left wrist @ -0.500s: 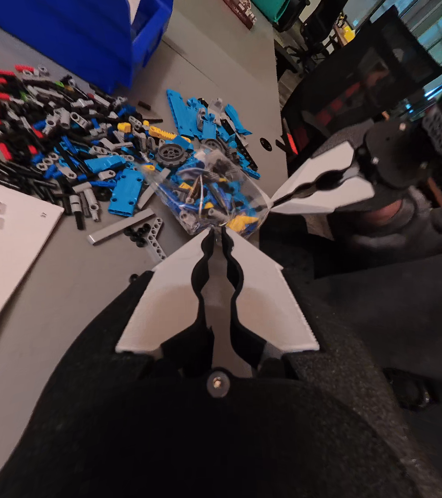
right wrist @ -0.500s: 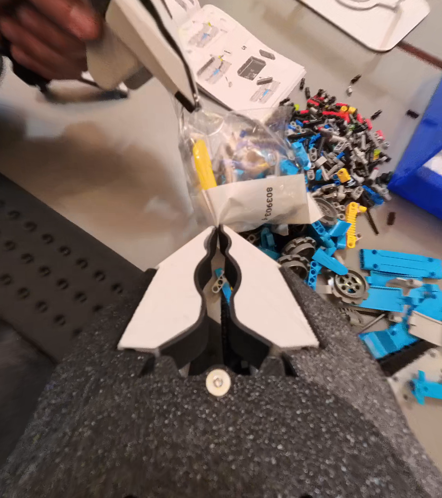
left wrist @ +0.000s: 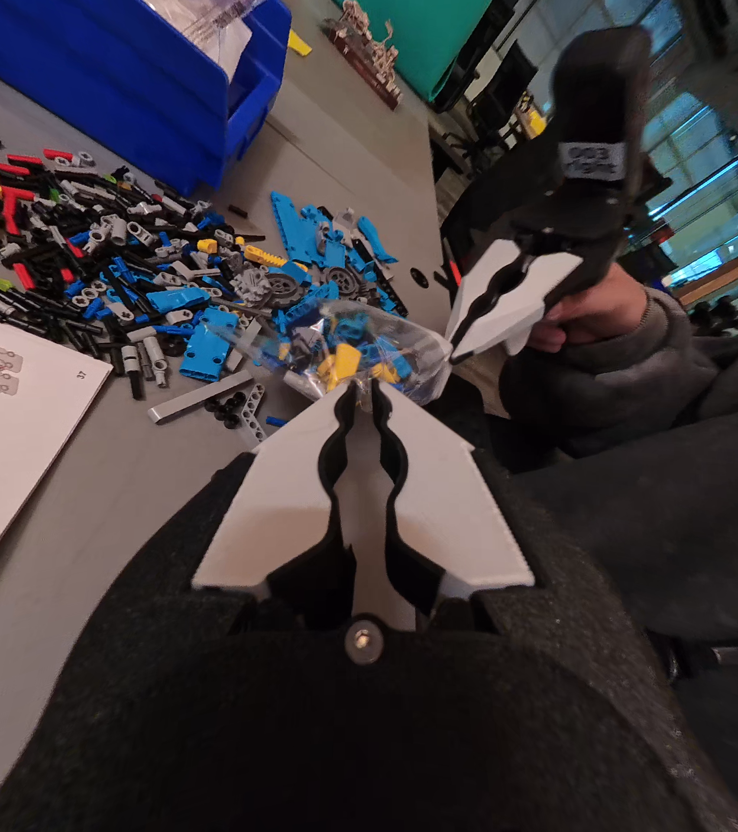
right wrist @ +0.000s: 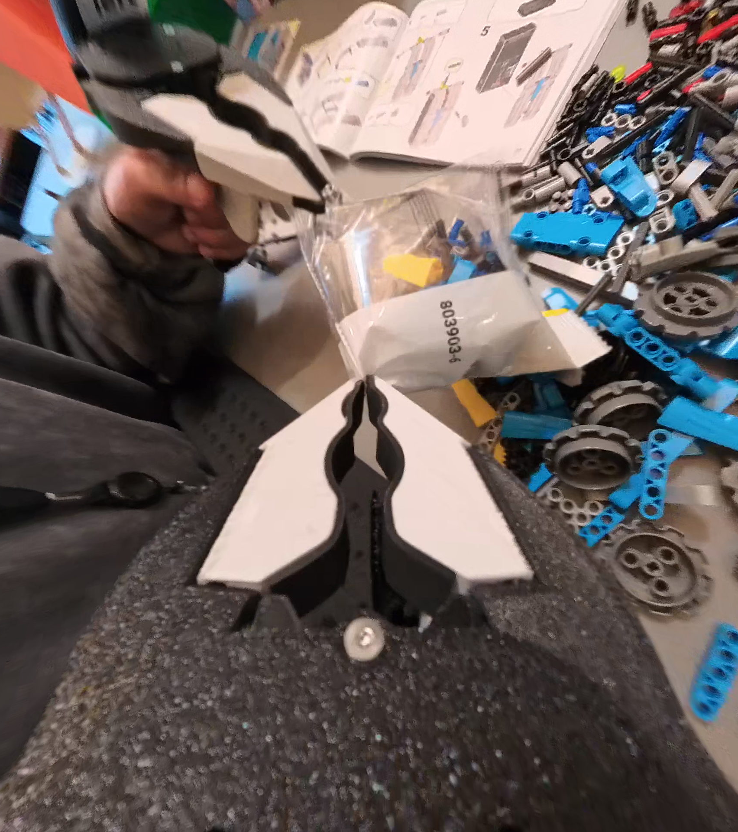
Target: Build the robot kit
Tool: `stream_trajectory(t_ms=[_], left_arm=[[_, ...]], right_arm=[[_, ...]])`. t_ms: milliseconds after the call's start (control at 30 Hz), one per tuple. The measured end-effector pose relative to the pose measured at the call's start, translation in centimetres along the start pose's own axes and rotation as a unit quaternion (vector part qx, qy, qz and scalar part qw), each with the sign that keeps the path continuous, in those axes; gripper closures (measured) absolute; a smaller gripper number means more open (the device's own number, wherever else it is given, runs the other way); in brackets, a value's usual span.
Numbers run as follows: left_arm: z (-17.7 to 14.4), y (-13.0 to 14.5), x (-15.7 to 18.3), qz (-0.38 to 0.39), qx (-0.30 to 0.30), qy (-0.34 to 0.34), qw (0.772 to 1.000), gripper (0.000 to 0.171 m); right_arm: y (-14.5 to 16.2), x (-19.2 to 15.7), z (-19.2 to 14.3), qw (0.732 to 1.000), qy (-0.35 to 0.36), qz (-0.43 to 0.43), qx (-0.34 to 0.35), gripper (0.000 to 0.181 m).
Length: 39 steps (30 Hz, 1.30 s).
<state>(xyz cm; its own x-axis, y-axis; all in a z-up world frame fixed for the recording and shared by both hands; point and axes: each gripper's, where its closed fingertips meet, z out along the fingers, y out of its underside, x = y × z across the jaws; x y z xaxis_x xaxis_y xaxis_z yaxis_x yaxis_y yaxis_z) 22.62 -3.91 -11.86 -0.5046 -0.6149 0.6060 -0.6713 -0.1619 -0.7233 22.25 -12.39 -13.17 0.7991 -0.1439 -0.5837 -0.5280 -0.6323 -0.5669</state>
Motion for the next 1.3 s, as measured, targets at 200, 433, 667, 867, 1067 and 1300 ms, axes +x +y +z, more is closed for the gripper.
stream_trajectory(t_ms=[200, 433, 667, 867, 1067, 1300], left_arm=[[-0.2, -1.1, 0.1, -0.064, 0.019, 0.029, 0.997, 0.167], [0.1, -4.6, 0.2, -0.207, 0.015, 0.085, 0.974, 0.168], [0.5, -5.1, 0.6, -0.246, -0.014, 0.094, 0.965, 0.169], [0.3, -5.2, 1.0, -0.264, -0.05, 0.105, 0.958, 0.168], [-0.4, -5.3, 2.6, -0.205, -0.068, 0.108, 0.97, 0.169], [-1.2, -3.6, 4.8, -0.088, -0.079, 0.097, 0.988, 0.171]], right_arm=[[-1.1, -0.7, -0.5, 0.984, -0.133, 0.118, 0.033, 0.181], [-3.4, -1.5, -2.2, 0.96, -0.221, 0.165, 0.051, 0.181], [-4.0, -0.8, -3.2, 0.945, -0.249, 0.208, 0.042, 0.181], [-4.4, -0.8, -3.8, 0.937, -0.264, 0.227, 0.032, 0.181], [-4.5, -0.9, -4.3, 0.944, -0.253, 0.211, 0.03, 0.181], [-2.7, -2.6, -3.2, 0.99, -0.057, -0.128, -0.006, 0.181]])
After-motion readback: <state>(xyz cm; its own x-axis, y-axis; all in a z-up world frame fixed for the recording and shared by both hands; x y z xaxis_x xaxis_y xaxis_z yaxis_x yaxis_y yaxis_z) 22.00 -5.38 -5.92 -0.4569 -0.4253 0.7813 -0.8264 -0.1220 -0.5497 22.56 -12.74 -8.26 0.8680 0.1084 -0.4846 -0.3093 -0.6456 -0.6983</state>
